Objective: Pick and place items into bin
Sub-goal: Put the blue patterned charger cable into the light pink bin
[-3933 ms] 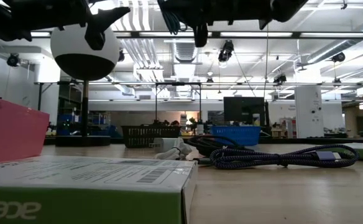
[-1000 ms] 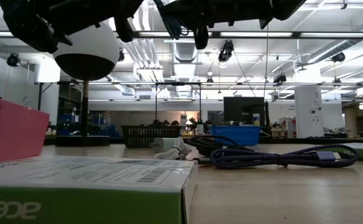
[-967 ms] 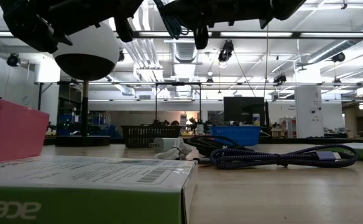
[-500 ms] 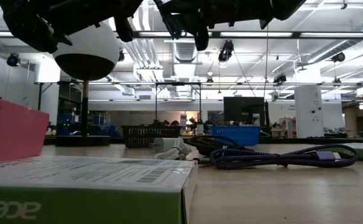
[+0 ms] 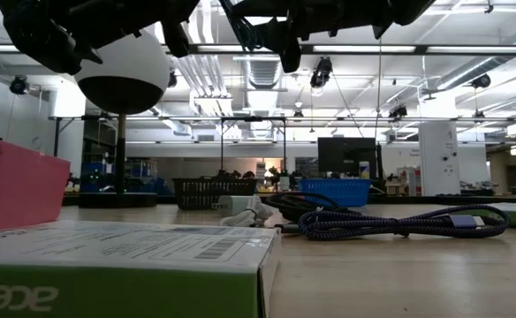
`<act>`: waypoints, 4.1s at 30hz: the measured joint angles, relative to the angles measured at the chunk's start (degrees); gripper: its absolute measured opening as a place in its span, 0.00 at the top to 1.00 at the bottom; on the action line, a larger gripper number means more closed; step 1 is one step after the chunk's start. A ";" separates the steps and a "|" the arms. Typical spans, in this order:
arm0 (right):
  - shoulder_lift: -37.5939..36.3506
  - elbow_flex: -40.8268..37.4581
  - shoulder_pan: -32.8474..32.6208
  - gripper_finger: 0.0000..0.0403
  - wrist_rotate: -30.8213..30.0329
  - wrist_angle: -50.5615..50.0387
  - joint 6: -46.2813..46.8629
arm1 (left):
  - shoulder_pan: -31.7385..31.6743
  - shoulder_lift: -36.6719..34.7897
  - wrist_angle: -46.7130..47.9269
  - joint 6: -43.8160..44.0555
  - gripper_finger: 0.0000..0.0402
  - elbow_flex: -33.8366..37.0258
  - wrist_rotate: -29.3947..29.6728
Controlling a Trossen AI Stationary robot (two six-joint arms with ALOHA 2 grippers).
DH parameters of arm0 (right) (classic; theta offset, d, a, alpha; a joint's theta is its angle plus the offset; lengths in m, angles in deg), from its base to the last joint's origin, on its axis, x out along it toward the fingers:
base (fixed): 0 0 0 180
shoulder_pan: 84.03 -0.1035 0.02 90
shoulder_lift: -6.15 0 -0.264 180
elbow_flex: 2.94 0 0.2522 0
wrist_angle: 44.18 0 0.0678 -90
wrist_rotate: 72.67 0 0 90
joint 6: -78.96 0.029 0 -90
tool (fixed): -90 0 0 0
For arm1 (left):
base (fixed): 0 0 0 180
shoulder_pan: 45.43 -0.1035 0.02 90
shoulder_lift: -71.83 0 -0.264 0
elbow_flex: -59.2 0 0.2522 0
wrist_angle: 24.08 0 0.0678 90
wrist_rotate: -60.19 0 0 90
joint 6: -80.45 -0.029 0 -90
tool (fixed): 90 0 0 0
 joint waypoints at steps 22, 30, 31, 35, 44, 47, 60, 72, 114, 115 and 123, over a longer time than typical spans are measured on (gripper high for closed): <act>-14.98 0.26 0.90 0.57 -2.53 -23.50 -3.56 | 0.02 -3.51 2.52 0.26 0.97 3.36 -1.70; -15.97 0.04 0.94 0.57 -6.78 -29.23 -3.60 | 0.13 -10.43 16.31 1.71 0.97 3.35 -2.50; -15.69 0.00 0.94 0.57 -6.80 -29.25 -3.58 | 0.22 -11.52 18.12 1.75 0.97 3.35 -2.52; -13.88 -0.04 0.94 0.57 -6.78 -29.21 -3.62 | 0.49 -16.47 26.57 1.81 0.97 3.11 -3.14; -10.62 0.00 0.90 0.57 -6.78 -28.27 -3.58 | 2.62 -24.52 43.38 6.19 0.97 0.64 -7.26; -10.28 0.22 0.90 0.57 -6.78 -28.39 -3.80 | 3.56 -25.37 47.99 6.28 0.97 -0.32 -7.26; -10.28 0.26 1.05 0.57 -6.80 -28.16 -3.87 | 4.15 -26.91 59.30 7.72 0.97 -3.68 -5.97; -10.24 0.26 1.18 0.57 -6.82 -28.20 -9.58 | 4.26 -26.78 67.90 19.24 0.97 -3.85 -5.74; -7.25 -0.37 1.16 0.57 -6.75 -28.72 -4.70 | 5.86 -26.88 111.94 31.31 0.97 -18.82 -17.93; -7.25 -0.37 1.16 0.57 -6.75 -28.72 -4.71 | 5.86 -26.78 114.36 31.22 0.97 -20.01 -17.91; -7.25 -0.37 1.16 0.57 -6.75 -28.72 -4.71 | 5.86 -26.74 125.13 31.12 0.97 -22.53 -16.92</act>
